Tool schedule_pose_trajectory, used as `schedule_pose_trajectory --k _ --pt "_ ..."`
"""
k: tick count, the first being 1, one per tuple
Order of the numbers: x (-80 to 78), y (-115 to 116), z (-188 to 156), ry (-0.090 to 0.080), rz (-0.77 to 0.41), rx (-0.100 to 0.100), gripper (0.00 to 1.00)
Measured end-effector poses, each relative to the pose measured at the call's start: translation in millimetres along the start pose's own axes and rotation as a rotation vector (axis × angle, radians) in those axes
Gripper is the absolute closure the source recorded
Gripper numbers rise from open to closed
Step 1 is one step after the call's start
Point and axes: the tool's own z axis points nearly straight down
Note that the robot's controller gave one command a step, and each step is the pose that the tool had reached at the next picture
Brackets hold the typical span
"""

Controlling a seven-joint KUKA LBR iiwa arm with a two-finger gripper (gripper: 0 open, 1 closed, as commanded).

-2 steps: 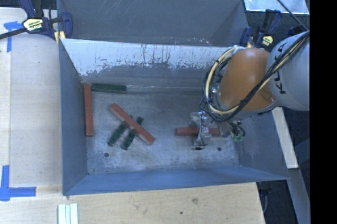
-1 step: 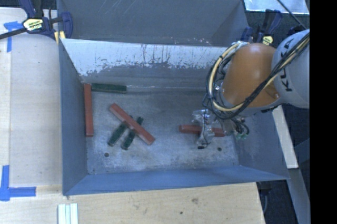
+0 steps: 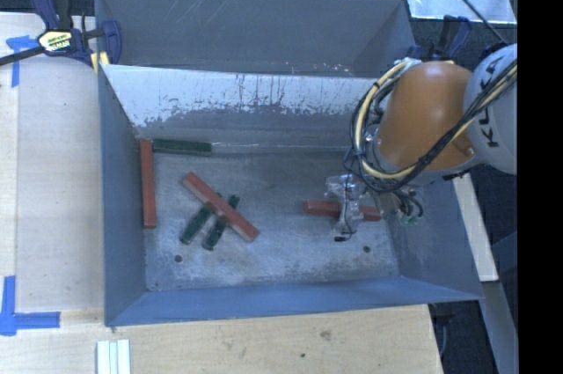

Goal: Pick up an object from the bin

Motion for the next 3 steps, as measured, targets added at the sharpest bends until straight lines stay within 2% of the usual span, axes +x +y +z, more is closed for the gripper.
schedule_pose_trajectory --k 1,3 --pt "-1.8 0 -13 -0.007 0.0 0.001 1.0" --pt "-1.8 0 -30 -0.005 0.0 0.001 1.0"
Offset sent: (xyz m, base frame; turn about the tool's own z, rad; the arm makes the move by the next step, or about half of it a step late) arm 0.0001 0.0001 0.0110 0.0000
